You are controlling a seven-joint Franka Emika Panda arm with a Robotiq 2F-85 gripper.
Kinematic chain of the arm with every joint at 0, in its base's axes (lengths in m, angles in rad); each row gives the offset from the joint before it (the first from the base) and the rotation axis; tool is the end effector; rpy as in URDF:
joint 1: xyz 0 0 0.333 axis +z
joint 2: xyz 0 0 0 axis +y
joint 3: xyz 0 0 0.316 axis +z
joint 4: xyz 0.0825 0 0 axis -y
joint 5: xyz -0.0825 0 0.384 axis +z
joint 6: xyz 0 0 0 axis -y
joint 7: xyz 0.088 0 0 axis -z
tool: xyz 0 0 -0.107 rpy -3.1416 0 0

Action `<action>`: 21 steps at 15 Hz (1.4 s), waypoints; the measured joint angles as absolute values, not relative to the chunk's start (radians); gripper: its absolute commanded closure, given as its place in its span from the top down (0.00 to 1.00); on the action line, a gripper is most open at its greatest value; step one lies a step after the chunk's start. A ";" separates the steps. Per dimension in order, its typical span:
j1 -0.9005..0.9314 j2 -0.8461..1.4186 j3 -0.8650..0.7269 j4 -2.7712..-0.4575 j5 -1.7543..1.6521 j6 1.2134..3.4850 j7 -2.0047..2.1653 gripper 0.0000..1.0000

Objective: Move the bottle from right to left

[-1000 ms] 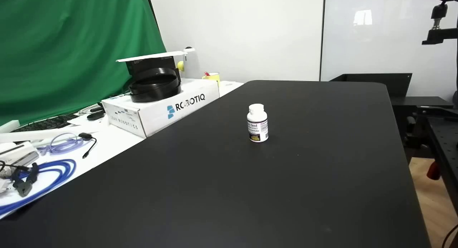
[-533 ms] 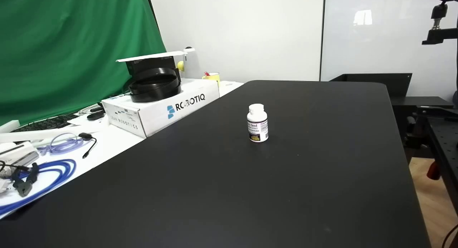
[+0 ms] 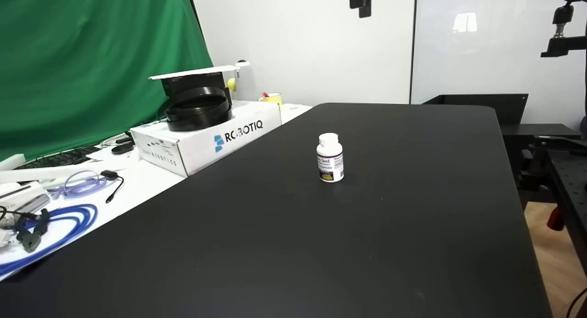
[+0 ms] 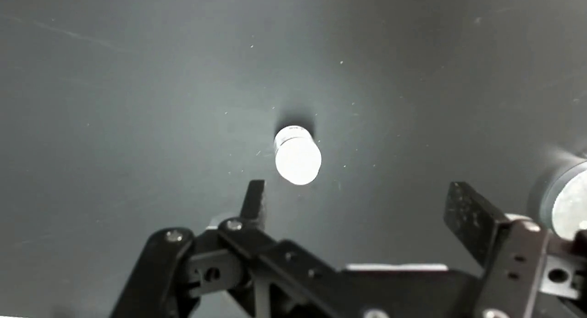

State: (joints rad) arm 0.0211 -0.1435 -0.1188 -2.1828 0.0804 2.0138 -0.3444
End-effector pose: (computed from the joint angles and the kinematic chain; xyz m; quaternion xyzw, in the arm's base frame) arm 0.4997 -0.0456 0.4483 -0.9933 -0.1060 0.0033 0.0464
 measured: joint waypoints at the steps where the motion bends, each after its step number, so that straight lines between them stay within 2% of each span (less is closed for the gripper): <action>1: 0.019 -0.085 -0.114 -2.135 0.061 2.025 -0.344 1.00; 8: 0.008 0.192 -0.077 -1.943 -0.008 2.140 -0.304 1.00; 21: 0.005 0.230 -0.041 -2.024 -0.001 2.250 -0.214 1.00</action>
State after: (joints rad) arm 0.0049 0.2301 -0.0406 -2.0236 -0.0010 2.2498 -0.2138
